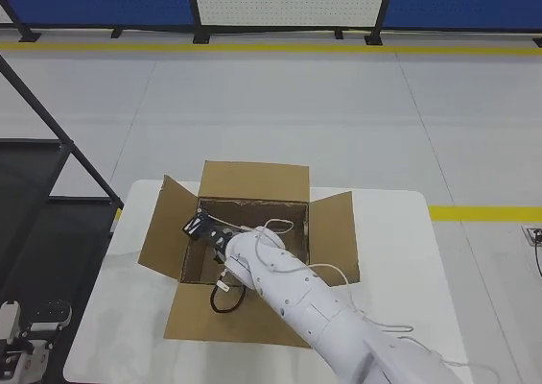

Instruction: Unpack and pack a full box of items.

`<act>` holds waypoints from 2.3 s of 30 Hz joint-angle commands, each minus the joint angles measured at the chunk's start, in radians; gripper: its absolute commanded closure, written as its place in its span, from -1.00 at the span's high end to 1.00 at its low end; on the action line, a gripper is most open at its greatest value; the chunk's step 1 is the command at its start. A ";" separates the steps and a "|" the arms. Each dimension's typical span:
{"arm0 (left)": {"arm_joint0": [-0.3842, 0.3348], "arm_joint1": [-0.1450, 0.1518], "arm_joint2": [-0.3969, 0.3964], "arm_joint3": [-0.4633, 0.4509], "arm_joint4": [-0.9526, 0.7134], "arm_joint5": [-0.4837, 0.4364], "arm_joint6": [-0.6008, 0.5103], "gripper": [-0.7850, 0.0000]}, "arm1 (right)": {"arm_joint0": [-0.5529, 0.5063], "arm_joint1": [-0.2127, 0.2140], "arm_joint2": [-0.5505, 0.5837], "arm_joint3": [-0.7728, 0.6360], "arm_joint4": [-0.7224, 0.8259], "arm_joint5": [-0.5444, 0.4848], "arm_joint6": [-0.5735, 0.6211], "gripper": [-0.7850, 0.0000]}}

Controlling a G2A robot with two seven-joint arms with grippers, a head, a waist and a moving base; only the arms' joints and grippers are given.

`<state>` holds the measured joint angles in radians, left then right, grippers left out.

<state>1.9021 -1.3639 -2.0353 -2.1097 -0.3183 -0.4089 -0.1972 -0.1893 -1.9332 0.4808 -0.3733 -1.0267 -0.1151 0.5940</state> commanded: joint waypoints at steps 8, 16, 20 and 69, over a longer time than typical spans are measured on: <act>0.000 0.000 0.000 0.000 0.000 0.000 0.000 1.00 | 0.020 -0.046 0.004 0.109 0.011 -0.032 -0.030 -0.07; 0.000 0.000 0.000 0.000 0.000 0.000 0.000 1.00 | 0.036 -0.064 0.015 0.142 0.013 -0.055 -0.058 0.03; 0.000 0.000 0.000 0.000 0.000 0.000 0.000 1.00 | 0.039 -0.068 0.016 0.142 0.005 -0.054 -0.063 0.14; 0.000 0.000 0.000 0.000 0.000 0.000 0.000 1.00 | -0.349 0.260 0.358 -0.841 -0.269 -0.173 0.015 1.00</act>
<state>1.9021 -1.3639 -2.0353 -2.1097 -0.3183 -0.4089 -0.1972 -0.5379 -1.6733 0.8391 -1.2131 -1.2953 -0.2877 0.6089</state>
